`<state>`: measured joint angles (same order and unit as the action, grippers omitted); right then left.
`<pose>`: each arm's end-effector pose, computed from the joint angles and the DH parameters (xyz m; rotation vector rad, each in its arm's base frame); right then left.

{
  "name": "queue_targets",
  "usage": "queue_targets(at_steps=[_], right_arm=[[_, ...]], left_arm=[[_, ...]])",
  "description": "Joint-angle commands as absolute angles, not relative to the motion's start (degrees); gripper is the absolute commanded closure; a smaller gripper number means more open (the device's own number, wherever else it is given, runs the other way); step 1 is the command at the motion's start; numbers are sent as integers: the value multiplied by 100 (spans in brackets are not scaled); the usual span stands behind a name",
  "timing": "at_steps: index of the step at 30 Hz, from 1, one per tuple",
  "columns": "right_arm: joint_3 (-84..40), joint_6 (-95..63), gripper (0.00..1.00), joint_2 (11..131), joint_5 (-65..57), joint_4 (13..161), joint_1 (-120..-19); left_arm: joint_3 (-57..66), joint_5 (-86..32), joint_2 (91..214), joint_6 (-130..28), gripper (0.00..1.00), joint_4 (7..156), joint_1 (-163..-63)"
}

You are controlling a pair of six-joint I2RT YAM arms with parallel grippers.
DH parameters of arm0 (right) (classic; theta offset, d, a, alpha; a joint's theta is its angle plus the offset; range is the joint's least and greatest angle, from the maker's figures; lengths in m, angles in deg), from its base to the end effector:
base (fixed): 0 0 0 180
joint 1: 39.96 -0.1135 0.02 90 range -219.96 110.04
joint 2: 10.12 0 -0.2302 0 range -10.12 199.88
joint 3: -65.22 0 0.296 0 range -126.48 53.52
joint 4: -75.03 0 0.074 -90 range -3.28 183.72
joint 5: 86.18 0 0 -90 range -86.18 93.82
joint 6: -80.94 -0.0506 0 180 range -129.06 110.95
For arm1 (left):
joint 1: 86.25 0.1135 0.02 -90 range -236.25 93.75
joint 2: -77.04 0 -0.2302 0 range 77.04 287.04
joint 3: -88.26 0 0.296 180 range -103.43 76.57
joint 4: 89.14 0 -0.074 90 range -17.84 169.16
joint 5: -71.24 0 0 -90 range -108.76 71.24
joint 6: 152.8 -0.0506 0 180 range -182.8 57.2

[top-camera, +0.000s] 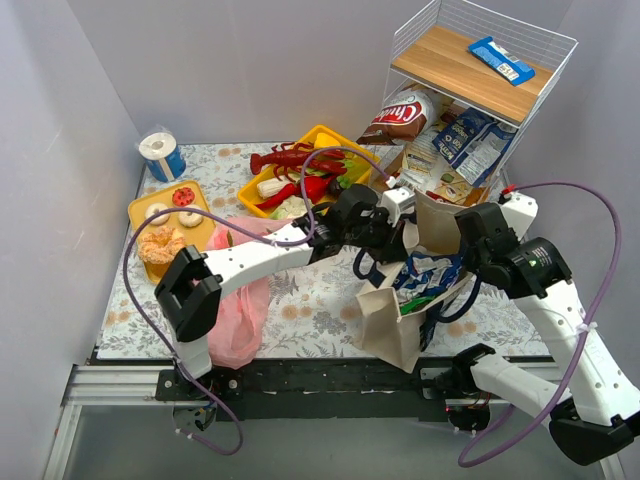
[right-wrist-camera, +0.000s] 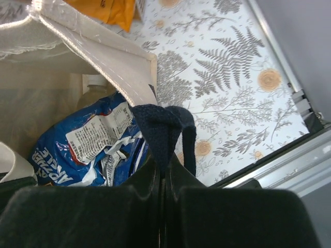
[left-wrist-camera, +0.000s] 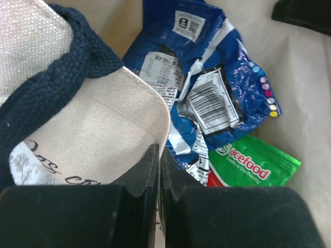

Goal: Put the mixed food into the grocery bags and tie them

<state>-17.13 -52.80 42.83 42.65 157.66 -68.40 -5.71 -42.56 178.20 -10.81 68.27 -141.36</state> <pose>0.1972 0.0707 0.3517 0.5575 2.1822 -0.1992 0.2479 -0.3912 0.2426 0.3637 2.4254 -1.4404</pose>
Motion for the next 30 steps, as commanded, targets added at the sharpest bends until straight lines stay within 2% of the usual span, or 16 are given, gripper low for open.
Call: queue_targets(at_steps=[1,10,17,18,19,20,21,22,23,24,25,27,30], right_arm=[[-2004,-5722,99,4060,5725,15449,-6773],[-1688,-5740,99,3787,5972,15079,-6782],[-1354,-5889,99,3787,5884,15185,-6782],[-1345,-5889,93,3752,5866,15176,-6782],[-1362,-5863,84,3743,5866,15168,-6773],[-1397,-5845,63,3735,5892,15167,-6782],[-1467,-5758,48,3735,5910,15150,-6782],[-1494,-5670,38,3717,5954,15124,-6782],[-1503,-5573,26,3700,6032,15071,-6782],[-1494,-5294,23,3656,6077,14984,-6782],[-1520,-5091,23,3621,6086,14731,-6782],[-1512,-4243,23,3446,5937,14265,-6773],[-1451,-3308,29,3208,5323,12992,-6790]], left_arm=[[-1175,-4180,18293,-954,100,7098,-14214],[-2616,-3846,19217,-901,100,7152,-14215],[-2960,-3617,19384,-988,100,7134,-14215],[-2978,-3608,19384,-1006,100,7082,-14223],[-3004,-3590,19358,-1006,94,7021,-14215],[-3004,-3590,19323,-1006,81,6976,-14214],[-2874,-3573,19262,-989,58,6906,-14214],[-2742,-3547,19044,-989,29,6914,-14223],[-2584,-3459,18911,-971,16,6958,-14223],[-2121,-3432,18736,-980,6,7071,-14215],[-1882,-3362,18560,-963,2,7125,-14214],[-1302,-3099,17901,-954,2,7388,-14214],[-378,-2450,17004,-945,2,7547,-14206]])
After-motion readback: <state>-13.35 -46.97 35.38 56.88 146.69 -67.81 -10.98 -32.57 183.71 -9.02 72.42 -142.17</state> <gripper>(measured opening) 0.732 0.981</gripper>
